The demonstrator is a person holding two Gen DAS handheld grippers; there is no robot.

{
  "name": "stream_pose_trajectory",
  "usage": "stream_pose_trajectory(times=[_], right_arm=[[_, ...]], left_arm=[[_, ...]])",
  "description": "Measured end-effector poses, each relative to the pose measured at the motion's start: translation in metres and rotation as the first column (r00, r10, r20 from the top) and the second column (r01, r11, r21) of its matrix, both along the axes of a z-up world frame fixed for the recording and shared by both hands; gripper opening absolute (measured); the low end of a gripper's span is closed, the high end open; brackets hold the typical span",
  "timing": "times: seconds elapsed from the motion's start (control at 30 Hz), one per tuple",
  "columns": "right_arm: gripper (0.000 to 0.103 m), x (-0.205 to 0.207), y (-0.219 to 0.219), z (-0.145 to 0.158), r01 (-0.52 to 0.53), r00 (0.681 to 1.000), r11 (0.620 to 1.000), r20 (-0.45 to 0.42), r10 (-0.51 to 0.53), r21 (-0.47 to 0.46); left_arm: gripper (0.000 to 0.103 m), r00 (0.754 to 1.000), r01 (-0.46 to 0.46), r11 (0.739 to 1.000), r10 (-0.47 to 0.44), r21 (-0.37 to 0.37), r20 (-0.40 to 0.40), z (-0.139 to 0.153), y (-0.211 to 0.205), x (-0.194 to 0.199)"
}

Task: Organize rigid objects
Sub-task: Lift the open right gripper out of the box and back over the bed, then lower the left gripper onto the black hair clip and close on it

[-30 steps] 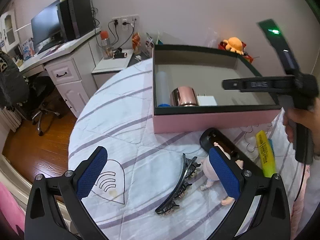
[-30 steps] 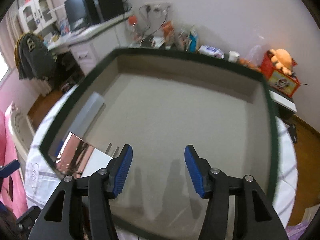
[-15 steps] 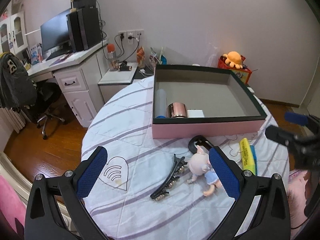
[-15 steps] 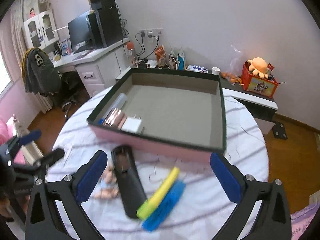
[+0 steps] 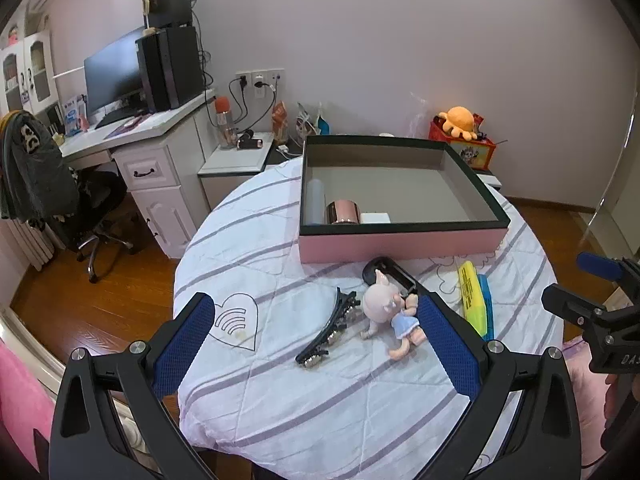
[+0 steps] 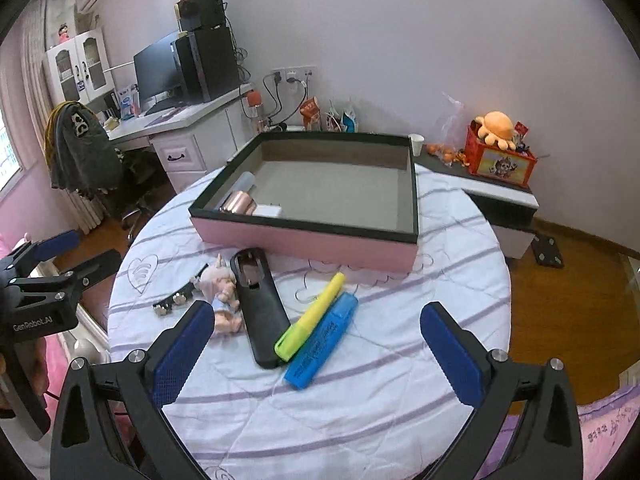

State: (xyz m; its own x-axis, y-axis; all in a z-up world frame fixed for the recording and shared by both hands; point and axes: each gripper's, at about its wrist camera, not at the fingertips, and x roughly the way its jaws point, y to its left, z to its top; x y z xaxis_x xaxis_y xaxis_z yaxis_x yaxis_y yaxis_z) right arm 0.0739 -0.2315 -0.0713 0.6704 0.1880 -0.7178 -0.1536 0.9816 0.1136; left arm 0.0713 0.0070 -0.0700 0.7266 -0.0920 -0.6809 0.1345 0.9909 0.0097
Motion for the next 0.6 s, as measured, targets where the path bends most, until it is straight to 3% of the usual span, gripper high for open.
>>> stream_pose_trajectory(times=[0.6], right_arm=[[0.103, 0.014, 0.001, -0.033, 0.025, 0.996, 1.000, -0.085, -0.026, -0.017]], left_arm=[[0.103, 0.993, 0.047, 0.994, -0.035, 0.097, -0.116, -0.050, -0.004, 0.021]])
